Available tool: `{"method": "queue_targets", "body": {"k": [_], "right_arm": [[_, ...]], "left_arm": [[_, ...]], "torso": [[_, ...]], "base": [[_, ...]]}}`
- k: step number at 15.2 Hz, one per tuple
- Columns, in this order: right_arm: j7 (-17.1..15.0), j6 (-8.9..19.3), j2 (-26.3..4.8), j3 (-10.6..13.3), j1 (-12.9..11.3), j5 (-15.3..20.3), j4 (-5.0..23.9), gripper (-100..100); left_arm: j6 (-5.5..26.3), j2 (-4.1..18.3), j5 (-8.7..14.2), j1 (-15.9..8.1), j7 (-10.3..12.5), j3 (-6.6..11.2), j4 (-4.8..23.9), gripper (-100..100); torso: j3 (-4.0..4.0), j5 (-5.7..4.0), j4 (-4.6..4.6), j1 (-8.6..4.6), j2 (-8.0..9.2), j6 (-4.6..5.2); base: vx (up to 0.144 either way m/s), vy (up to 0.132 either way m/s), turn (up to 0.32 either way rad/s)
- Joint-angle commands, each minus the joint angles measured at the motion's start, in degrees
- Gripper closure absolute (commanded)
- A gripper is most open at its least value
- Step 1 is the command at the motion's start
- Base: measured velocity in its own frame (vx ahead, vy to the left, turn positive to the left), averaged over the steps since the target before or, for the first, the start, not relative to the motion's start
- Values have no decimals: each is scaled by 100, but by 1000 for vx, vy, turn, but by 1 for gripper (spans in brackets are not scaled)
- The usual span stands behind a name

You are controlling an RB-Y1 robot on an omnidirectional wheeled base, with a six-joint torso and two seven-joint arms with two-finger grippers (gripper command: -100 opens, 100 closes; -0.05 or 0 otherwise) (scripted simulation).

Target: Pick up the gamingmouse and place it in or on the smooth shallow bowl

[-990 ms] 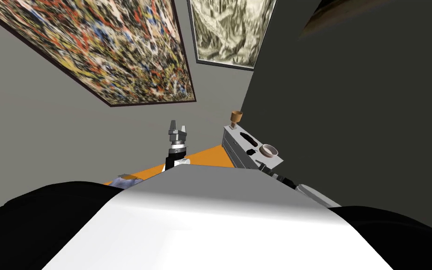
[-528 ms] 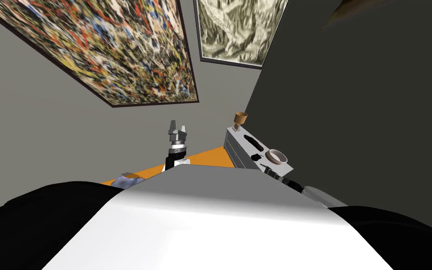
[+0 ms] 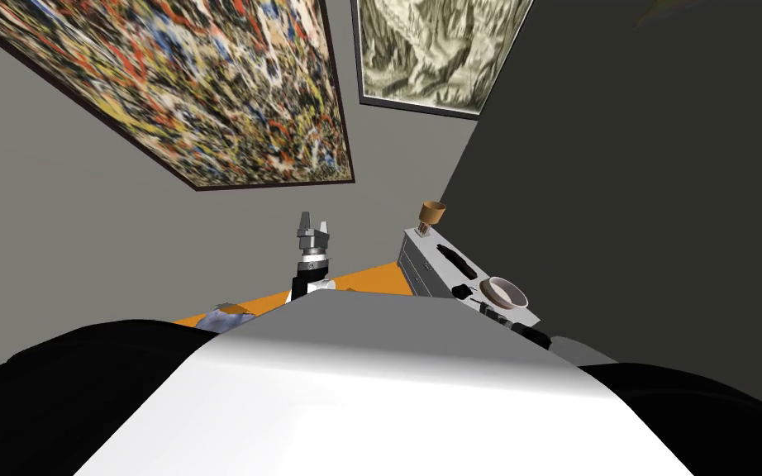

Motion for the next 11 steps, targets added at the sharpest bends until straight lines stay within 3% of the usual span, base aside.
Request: {"method": "queue_targets", "body": {"k": [1, 5, 7, 11], "right_arm": [[181, 73, -34, 17, 12, 143, 178, -100], [502, 234, -148, 98, -4, 465, 531, -100], [776, 384, -230, 179, -23, 747, 842, -100], [996, 512, -277, 257, -41, 978, 1099, -100]], "left_arm": [[0, 0, 0, 0, 0, 0, 0, 0], [0, 0, 0, 0, 0, 0, 0, 0], [0, 0, 0, 0, 0, 0, 0, 0], [0, 0, 0, 0, 0, 0, 0, 0]], "torso": [[0, 0, 0, 0, 0, 0], [-4, 1, -1, 4, -6, 1], [0, 0, 0, 2, 0, 1], [-2, 0, -1, 0, -2, 2]], "base": [[151, 15, 74], [155, 11, 75], [155, 6, 101], [151, -4, 58]]}}
